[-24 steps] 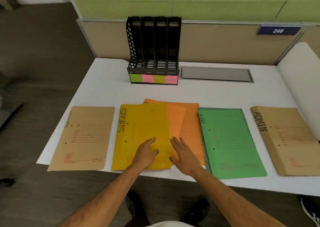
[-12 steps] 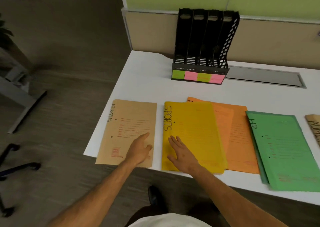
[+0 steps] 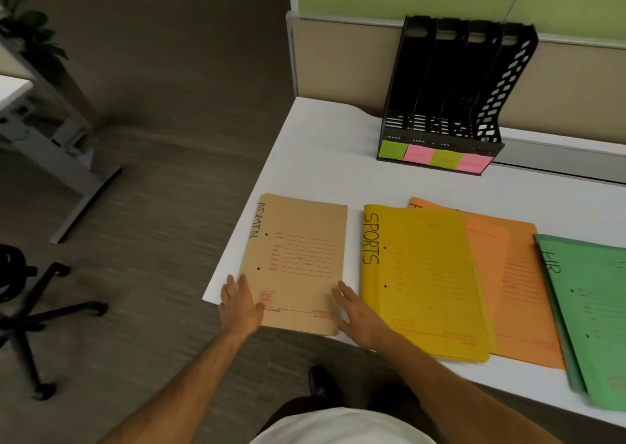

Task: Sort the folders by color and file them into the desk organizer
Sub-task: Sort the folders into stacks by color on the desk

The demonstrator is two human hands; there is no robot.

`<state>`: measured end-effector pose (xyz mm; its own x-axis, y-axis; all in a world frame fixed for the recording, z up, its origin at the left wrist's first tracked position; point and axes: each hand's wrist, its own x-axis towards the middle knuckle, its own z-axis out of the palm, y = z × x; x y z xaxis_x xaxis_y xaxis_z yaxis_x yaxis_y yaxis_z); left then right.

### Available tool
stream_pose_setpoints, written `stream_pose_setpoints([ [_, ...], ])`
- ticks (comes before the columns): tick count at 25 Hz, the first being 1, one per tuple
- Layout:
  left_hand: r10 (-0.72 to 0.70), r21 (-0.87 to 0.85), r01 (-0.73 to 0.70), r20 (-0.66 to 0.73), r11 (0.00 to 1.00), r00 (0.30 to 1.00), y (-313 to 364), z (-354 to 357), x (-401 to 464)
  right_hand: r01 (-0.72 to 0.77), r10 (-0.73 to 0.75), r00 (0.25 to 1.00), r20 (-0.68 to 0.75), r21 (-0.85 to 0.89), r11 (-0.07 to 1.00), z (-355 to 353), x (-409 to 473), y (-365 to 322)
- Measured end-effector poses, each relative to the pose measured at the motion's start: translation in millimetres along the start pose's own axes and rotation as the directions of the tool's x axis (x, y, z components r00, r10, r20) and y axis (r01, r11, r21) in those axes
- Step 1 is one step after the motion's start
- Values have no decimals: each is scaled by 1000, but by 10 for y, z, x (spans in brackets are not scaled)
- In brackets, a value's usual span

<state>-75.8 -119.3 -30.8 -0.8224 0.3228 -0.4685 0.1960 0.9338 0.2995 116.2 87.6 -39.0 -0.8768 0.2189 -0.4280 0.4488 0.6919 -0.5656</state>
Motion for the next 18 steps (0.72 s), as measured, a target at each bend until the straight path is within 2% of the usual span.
stream_pose_setpoints([
  [3,-26,-46,26,0,999,1000,-79,18,24,63,-50,993,104,-131,989,58,33,16],
  [6,-40,-103,35,-47,994,998,-92,-5,72,57,-31,989,145,-175,983,70,39,11],
  [9,-166,-206,159,-15,966,986,-81,-84,171,81,-50,984,168,-182,980,13,72,9],
  [11,-214,-337,198,-10,920,977,-70,-142,225,77,-56,986,155,-131,988,-47,89,-22],
  [15,-183,-483,90,-148,871,972,-20,-219,239,-49,43,997,65,89,995,-166,90,-52],
  [18,-169,-550,35,-194,835,966,77,-227,151,-147,154,988,-5,267,953,-270,18,-9],
])
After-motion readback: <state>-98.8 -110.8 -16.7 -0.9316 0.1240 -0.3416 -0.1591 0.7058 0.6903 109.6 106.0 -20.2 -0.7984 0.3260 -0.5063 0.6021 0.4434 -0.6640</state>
